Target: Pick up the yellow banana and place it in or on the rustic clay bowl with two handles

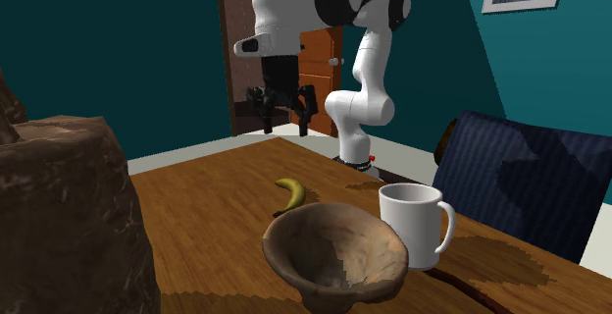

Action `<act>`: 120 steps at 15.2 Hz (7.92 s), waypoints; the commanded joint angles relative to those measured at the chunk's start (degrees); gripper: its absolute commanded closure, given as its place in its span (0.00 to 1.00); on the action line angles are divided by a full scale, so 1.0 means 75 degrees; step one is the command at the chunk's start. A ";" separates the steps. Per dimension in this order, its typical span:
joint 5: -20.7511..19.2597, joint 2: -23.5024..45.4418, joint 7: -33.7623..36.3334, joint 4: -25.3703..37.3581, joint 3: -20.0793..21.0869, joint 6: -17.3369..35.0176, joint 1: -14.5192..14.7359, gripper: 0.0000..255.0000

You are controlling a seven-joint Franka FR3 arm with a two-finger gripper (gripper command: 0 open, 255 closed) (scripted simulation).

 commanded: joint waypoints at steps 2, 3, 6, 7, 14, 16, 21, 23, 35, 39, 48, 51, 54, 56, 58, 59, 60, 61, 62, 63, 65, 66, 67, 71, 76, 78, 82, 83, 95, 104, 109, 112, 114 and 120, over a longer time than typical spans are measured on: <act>0.0193 0.0624 -0.0184 -0.0013 0.0100 0.0443 0.0193 0.00; 0.0255 0.0863 -0.0246 0.0021 0.0136 0.0583 0.0254 0.00; 0.0438 0.1595 -0.0437 0.0163 0.0251 0.0975 0.0434 0.00; 0.0462 0.1697 -0.0463 0.0188 0.0269 0.1026 0.0457 0.00; 0.0553 0.2029 -0.0500 -0.0287 0.0351 0.1840 0.0521 0.00; 0.0553 0.2028 -0.0500 -0.0287 0.0351 0.1840 0.0521 0.00; 0.0553 0.2029 -0.0500 -0.0287 0.0351 0.1840 0.0521 0.00; 0.0553 0.2028 -0.0500 -0.0287 0.0351 0.1838 0.0521 1.00; 0.0522 0.1881 -0.0450 -0.0111 0.0341 0.1518 0.0511 1.00; 0.0485 0.1709 -0.0386 0.0146 0.0326 0.1094 0.0499 1.00; 0.0413 0.1429 -0.0250 0.0814 0.0293 0.0153 0.0477 1.00; 0.0393 0.1368 -0.0207 0.1065 0.0282 -0.0157 0.0471 1.00; 0.0375 0.1322 -0.0164 0.1329 0.0271 -0.0464 0.0465 1.00; 0.0363 0.1300 -0.0135 0.1512 0.0264 -0.0668 0.0461 1.00; 0.0352 0.1284 -0.0107 0.1702 0.0256 -0.0872 0.0458 1.00; 0.0347 0.1279 -0.0093 0.1799 0.0253 -0.0973 0.0456 1.00; 0.0342 0.1275 -0.0079 0.1898 0.0249 -0.1074 0.0455 1.00; 0.0337 0.1274 -0.0065 0.1998 0.0246 -0.1176 0.0453 1.00; 0.0332 0.1273 -0.0050 0.2100 0.0242 -0.1277 0.0452 1.00; 0.0327 0.1275 -0.0036 0.2204 0.0239 -0.1378 0.0451 1.00; 0.0322 0.1278 -0.0019 0.2329 0.0235 -0.1499 0.0449 1.00; 0.0333 0.1494 0.0125 0.2547 0.0330 -0.1478 0.0500 1.00; 0.0336 0.1713 0.0270 0.2773 0.0424 -0.1461 0.0551 1.00; 0.0280 0.2640 0.0857 0.3781 0.0771 -0.1451 0.0760 1.00; 0.0053 0.3931 0.1600 0.5313 0.1136 -0.1599 0.1067 1.00; -0.0083 0.4501 0.1895 0.6038 0.1253 -0.1725 0.1222 1.00; -0.0416 0.5779 0.2466 0.7778 0.1424 -0.2143 0.1613 1.00; -0.0578 0.6392 0.2689 0.8669 0.1476 -0.2409 0.1810 1.00; -0.0499 0.6159 0.2517 0.7091 0.1443 -0.1070 0.1744 1.00; -0.0491 0.6155 0.2482 0.6782 0.1440 -0.0768 0.1735 1.00; -0.0491 0.6155 0.2481 0.6783 0.1439 -0.0768 0.1735 0.00; -0.0491 0.6155 0.2481 0.6783 0.1439 -0.0768 0.1735 0.00; -0.0493 0.6144 0.2490 0.7276 0.1432 -0.1275 0.1713 0.00; -0.0504 0.6180 0.2504 0.7785 0.1425 -0.1750 0.1702 0.00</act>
